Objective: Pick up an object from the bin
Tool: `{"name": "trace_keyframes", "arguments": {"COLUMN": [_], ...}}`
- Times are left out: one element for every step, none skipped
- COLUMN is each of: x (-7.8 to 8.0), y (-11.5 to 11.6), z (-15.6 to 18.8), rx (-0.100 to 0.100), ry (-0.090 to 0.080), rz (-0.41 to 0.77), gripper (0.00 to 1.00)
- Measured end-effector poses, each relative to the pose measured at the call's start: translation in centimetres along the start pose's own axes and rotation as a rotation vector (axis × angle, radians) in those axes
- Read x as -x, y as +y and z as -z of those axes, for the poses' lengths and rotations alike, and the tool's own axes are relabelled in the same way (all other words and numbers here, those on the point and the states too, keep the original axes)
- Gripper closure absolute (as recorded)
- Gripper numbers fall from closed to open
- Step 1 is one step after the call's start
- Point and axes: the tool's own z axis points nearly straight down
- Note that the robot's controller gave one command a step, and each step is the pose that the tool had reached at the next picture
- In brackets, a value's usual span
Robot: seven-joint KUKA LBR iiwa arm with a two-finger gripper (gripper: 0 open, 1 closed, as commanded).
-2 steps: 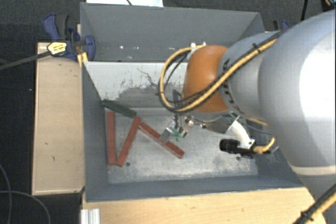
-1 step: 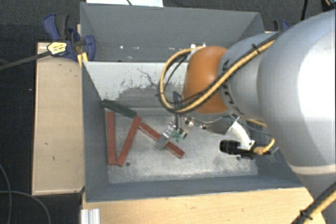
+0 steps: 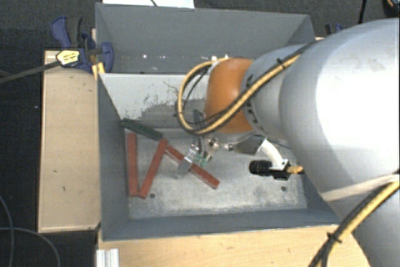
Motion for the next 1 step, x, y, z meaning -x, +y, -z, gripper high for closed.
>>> {"name": "trace_keyframes", "arguments": {"x": [0.01], "y": [0.04], "z": [0.23], "rx": [0.002], "ry": [-0.001], "rz": [0.001], "gripper": [1.0]}}
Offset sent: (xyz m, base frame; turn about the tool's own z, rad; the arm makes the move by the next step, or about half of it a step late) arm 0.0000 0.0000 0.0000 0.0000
